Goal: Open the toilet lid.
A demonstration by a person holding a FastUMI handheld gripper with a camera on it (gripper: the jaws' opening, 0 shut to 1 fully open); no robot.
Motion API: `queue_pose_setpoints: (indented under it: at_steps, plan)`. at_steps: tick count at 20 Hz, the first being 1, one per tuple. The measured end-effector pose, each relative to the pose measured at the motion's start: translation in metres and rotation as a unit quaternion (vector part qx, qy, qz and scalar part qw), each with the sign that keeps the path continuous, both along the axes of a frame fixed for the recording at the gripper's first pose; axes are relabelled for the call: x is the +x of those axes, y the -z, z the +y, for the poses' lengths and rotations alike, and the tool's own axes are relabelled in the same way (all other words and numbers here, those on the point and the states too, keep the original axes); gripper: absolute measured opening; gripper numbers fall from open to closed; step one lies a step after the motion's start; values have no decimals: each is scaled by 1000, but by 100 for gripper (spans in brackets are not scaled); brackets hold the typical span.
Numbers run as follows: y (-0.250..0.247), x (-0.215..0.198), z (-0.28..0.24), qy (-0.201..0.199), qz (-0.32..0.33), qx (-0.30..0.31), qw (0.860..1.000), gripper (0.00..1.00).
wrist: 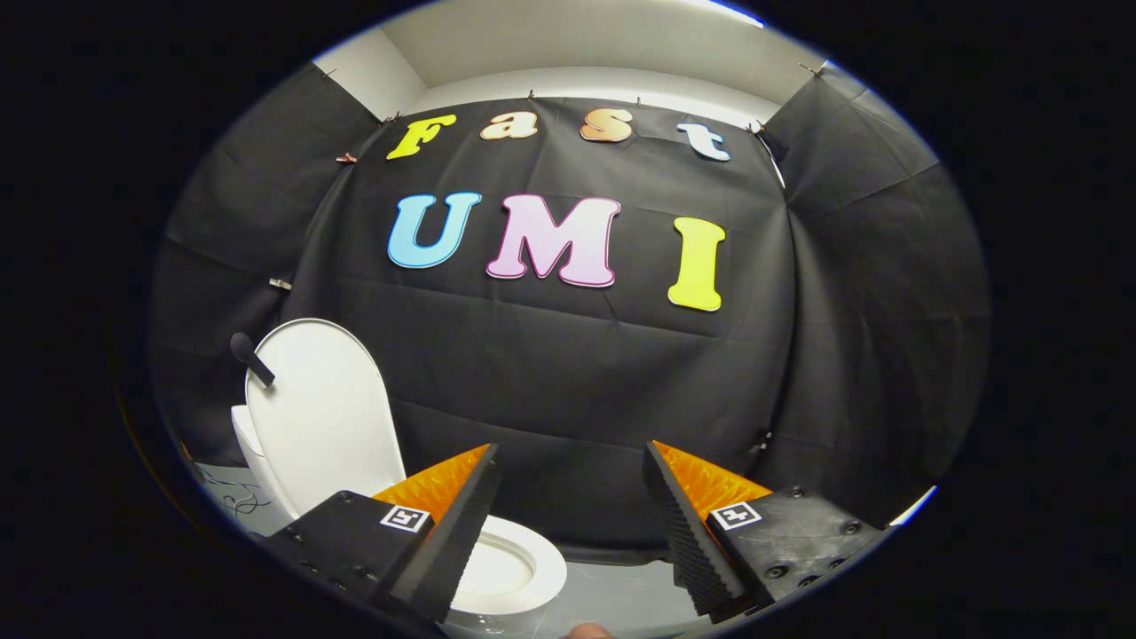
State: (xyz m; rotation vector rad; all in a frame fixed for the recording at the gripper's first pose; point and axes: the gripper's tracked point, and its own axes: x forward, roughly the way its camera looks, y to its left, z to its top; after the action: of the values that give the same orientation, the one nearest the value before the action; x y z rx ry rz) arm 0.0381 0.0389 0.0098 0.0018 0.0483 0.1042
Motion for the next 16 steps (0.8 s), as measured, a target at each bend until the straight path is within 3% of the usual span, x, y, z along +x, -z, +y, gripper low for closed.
queue_pose_setpoints:
  at_steps: [16]
  plan:
    - [-1, -4, 6, -13, -3, -1, 1000, 99]
